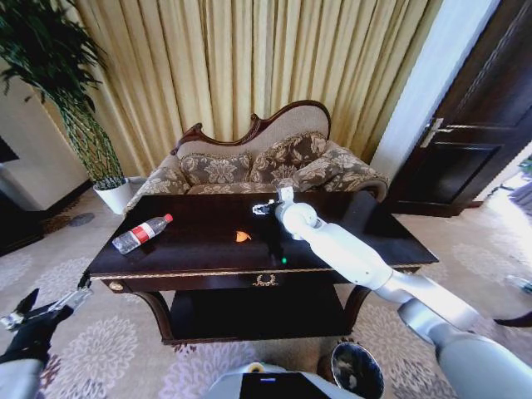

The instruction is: Move to the front of the table and place the trash on the table into the trash bin.

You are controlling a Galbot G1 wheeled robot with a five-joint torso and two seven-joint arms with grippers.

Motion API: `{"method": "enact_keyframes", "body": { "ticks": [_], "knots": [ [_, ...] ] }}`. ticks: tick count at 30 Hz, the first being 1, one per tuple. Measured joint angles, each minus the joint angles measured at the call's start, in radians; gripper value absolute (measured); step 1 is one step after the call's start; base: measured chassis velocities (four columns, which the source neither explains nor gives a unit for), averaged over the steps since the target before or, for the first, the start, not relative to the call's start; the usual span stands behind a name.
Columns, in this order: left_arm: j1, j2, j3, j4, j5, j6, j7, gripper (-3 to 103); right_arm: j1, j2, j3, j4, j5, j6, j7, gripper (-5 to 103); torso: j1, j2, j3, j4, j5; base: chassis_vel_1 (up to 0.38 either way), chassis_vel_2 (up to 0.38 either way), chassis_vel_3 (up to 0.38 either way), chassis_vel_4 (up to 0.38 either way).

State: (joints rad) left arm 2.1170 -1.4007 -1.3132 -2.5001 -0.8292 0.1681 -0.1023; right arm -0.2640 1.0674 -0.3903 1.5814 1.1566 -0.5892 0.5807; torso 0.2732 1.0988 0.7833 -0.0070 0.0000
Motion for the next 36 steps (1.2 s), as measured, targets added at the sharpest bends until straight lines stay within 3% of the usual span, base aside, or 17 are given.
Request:
{"method": "enact_keyframes", "body": {
  "ticks": [3, 6, 10, 12, 13, 15, 17, 18, 20, 26, 28, 29, 36],
  "knots": [
    [0.002, -0.005, 0.005, 0.000, 0.003, 0.000, 0.002, 100, -0.005, 0.000, 0.002, -0.005, -0.010, 0.002, 0.002, 95, 0.000, 0.000, 0.000, 0.0000, 0.0000, 0.000, 0.000, 0.000, 0.000],
    [0.002, -0.006, 0.006, 0.000, 0.006, 0.000, 0.002, 100, -0.012, -0.002, 0.005, -0.005, -0.015, 0.006, 0.002, 79, 0.000, 0.000, 0.000, 0.0000, 0.0000, 0.000, 0.000, 0.000, 0.000],
    [0.001, -0.004, 0.006, 0.000, 0.006, -0.001, 0.002, 100, -0.017, -0.003, 0.007, -0.006, -0.015, 0.009, 0.004, 73, 0.000, 0.000, 0.000, 0.0000, 0.0000, 0.000, 0.000, 0.000, 0.000],
    [0.000, -0.003, 0.005, 0.000, 0.006, -0.001, 0.002, 100, -0.019, -0.004, 0.007, -0.007, -0.017, 0.011, 0.004, 57, 0.000, 0.000, 0.000, 0.0000, 0.0000, 0.000, 0.000, 0.000, 0.000],
    [0.000, -0.003, 0.005, 0.000, 0.006, -0.001, 0.002, 100, -0.019, -0.004, 0.007, -0.007, -0.017, 0.011, 0.004, 57, 0.000, 0.000, 0.000, 0.0000, 0.0000, 0.000, 0.000, 0.000, 0.000],
    [-0.002, -0.002, 0.005, 0.000, 0.006, -0.006, 0.001, 100, -0.020, -0.004, 0.007, -0.008, -0.022, 0.011, 0.003, 46, 0.000, 0.000, 0.000, 0.0000, 0.0000, 0.000, 0.000, 0.000, 0.000],
    [-0.002, -0.001, 0.005, 0.000, 0.006, -0.009, 0.000, 100, -0.020, -0.004, 0.006, -0.009, -0.027, 0.011, 0.002, 46, 0.000, 0.000, 0.000, 0.0000, 0.0000, 0.000, 0.000, 0.000, 0.000],
    [-0.002, -0.001, 0.003, 0.000, 0.006, -0.010, 0.000, 100, -0.020, -0.004, 0.006, -0.009, -0.030, 0.011, 0.002, 34, 0.000, 0.000, 0.000, 0.0000, 0.0000, 0.000, 0.000, 0.000, 0.000],
    [-0.002, 0.000, 0.002, 0.000, 0.006, -0.011, -0.001, 100, -0.020, -0.003, 0.005, -0.009, -0.032, 0.011, 0.002, 34, 0.000, 0.000, 0.000, 0.0000, 0.0000, 0.000, 0.000, 0.000, 0.000],
    [-0.003, 0.000, 0.000, 0.000, 0.004, -0.012, -0.001, 100, -0.036, -0.009, 0.004, 0.001, -0.048, 0.015, 0.000, 8, 0.000, 0.000, 0.000, 0.0000, 0.0000, 0.000, 0.000, 0.000, 0.000],
    [-0.004, 0.001, 0.000, 0.000, 0.003, -0.012, -0.001, 100, -0.040, -0.012, 0.004, 0.004, -0.050, 0.018, 0.000, 8, 0.000, 0.000, 0.000, 0.0000, 0.0000, 0.000, 0.000, 0.000, 0.000],
    [-0.004, 0.002, 0.000, 0.000, 0.003, -0.012, -0.001, 100, -0.042, -0.013, 0.004, 0.006, -0.050, 0.020, 0.001, 1, 0.000, 0.000, 0.000, 0.0000, 0.0001, 0.000, 0.000, 0.000, 0.000],
    [-0.009, 0.005, 0.003, 0.000, 0.002, -0.013, -0.001, 100, -0.039, -0.028, 0.024, 0.041, -0.044, 0.036, 0.016, 0, 0.000, 0.000, 0.000, 0.0000, 0.0001, 0.000, 0.000, 0.000, 0.000]
  ]
}}
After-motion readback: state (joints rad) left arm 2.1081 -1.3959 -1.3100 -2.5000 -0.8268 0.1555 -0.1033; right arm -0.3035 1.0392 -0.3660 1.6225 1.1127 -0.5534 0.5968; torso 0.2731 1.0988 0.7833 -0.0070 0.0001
